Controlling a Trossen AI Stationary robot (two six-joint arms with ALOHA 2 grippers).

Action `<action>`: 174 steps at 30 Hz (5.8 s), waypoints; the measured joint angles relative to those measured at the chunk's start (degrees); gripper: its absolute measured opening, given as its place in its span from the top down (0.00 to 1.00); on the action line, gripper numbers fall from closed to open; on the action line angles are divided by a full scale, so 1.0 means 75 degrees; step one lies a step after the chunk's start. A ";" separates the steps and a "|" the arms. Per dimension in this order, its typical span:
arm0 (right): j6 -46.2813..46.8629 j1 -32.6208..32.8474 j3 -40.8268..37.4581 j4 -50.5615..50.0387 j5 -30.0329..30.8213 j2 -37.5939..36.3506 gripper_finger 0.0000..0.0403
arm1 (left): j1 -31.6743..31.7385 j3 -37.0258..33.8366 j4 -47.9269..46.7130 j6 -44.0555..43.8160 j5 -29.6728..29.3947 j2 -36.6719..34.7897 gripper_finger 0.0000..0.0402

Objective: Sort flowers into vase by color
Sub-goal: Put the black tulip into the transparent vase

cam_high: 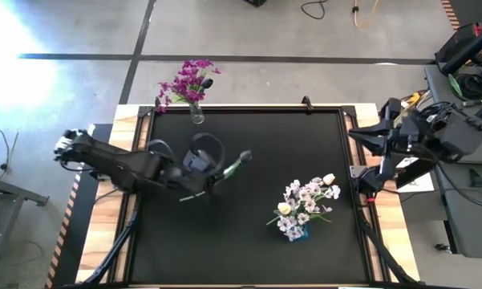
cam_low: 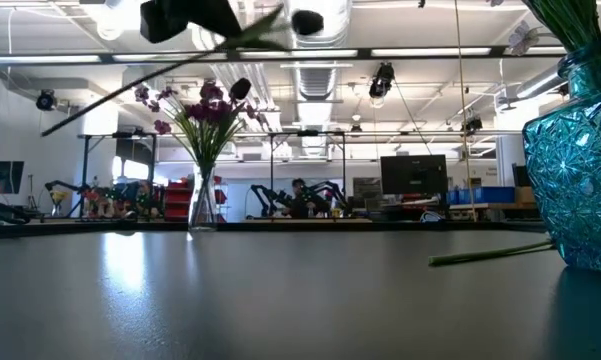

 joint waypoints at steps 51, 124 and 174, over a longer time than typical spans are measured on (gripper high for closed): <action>0.0610 -0.7424 0.4833 0.3752 -0.8550 0.7670 0.59 | 0.6954 -0.3210 0.6586 0.3562 0.8566 -0.4199 1.00; 0.0457 -0.7689 0.4972 0.5384 -0.8091 0.8513 0.97 | 0.8477 -0.3204 0.6883 0.2807 0.9973 -0.3539 0.94; -0.2069 -0.8550 0.1106 1.3009 -0.7814 0.9421 0.98 | 1.0394 -0.3210 0.2515 0.4651 0.9317 -0.6869 0.73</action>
